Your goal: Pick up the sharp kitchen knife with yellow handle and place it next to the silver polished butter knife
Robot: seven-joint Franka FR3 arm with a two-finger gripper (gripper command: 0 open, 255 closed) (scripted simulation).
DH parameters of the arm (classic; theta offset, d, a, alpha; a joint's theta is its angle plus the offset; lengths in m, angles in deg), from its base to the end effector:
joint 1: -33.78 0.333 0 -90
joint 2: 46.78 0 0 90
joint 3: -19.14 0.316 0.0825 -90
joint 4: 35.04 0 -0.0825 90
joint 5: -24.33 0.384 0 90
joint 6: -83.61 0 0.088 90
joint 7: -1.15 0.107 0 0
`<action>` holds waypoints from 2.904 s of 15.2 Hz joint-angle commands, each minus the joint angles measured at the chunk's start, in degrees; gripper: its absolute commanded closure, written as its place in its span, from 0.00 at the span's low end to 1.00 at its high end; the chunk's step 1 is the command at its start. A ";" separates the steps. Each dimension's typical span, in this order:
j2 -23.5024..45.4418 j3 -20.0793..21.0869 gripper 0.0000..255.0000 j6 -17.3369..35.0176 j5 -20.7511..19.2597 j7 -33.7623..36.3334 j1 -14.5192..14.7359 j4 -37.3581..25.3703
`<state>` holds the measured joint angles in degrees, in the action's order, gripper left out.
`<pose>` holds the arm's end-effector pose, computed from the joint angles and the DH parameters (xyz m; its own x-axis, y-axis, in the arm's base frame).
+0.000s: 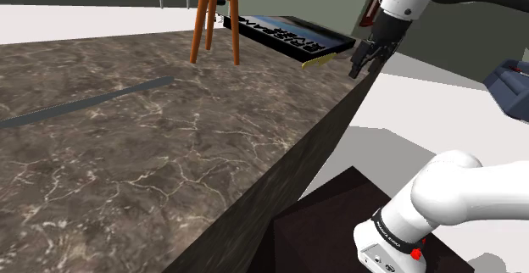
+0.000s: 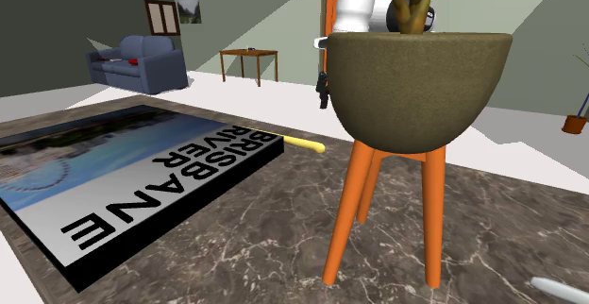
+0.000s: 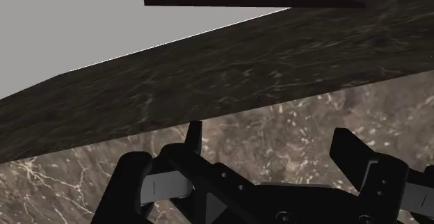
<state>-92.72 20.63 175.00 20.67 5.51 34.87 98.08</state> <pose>0.3053 0.0099 0.6133 0.9962 -0.0359 0.0792 -0.0420 -0.9962 0.0766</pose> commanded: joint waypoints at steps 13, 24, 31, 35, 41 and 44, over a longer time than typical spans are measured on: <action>35.57 14.04 0.00 -6.41 3.11 59.72 -15.47 -30.86; 39.29 13.75 0.00 -2.32 3.32 69.10 -16.95 -28.81; 39.31 13.79 0.00 -2.33 3.32 69.10 -16.99 -28.83; 39.20 13.57 1.00 -1.95 3.31 68.71 -17.15 -28.37; 39.31 13.95 1.00 -2.33 3.34 69.08 -17.16 -28.83; 39.58 14.04 1.00 -4.68 3.28 69.07 -17.27 -31.45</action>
<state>-53.12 34.81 174.50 24.23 74.51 17.76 66.99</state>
